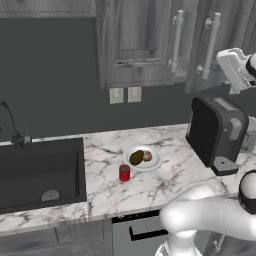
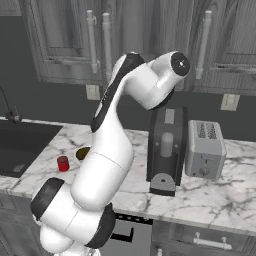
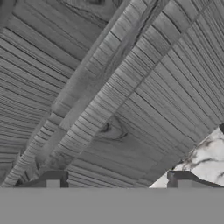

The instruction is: Pick the avocado and bread from the counter and place them on the plate. Then pick the jam from the cabinet and place it next to the plate. Lastly close the cabinet door.

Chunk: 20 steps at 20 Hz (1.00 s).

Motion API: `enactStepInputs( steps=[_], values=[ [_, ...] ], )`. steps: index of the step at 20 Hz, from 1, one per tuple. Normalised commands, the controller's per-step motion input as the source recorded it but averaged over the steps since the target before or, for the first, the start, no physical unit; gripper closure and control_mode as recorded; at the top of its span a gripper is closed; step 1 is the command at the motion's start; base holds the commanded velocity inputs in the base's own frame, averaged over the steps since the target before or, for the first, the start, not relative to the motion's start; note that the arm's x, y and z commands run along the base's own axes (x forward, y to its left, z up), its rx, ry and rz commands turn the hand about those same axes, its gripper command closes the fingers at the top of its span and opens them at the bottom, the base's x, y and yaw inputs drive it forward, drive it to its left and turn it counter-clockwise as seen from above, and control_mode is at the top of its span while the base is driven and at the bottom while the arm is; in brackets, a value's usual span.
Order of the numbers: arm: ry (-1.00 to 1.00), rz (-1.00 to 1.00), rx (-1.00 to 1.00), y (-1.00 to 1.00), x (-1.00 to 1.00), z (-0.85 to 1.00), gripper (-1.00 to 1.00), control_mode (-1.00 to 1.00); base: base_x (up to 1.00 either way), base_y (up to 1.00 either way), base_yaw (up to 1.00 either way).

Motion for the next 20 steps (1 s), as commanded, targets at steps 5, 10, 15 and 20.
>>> enactStepInputs(
  steps=[5, 10, 15, 20],
  values=[
    [-0.19, -0.58, -0.23, 0.44, 1.00, -0.20, -1.00, -1.00, 0.00, 0.00, 0.00],
    [-0.18, -0.56, -0.14, 0.09, 1.00, -0.27, -1.00, -1.00, 0.00, 0.00, 0.00],
    [-0.19, -0.56, -0.11, 0.02, 1.00, -0.23, -1.00, -1.00, 0.00, 0.00, 0.00],
    [-0.21, -0.48, -0.04, -0.05, 1.00, -0.32, -1.00, -1.00, 0.00, 0.00, 0.00]
  ],
)
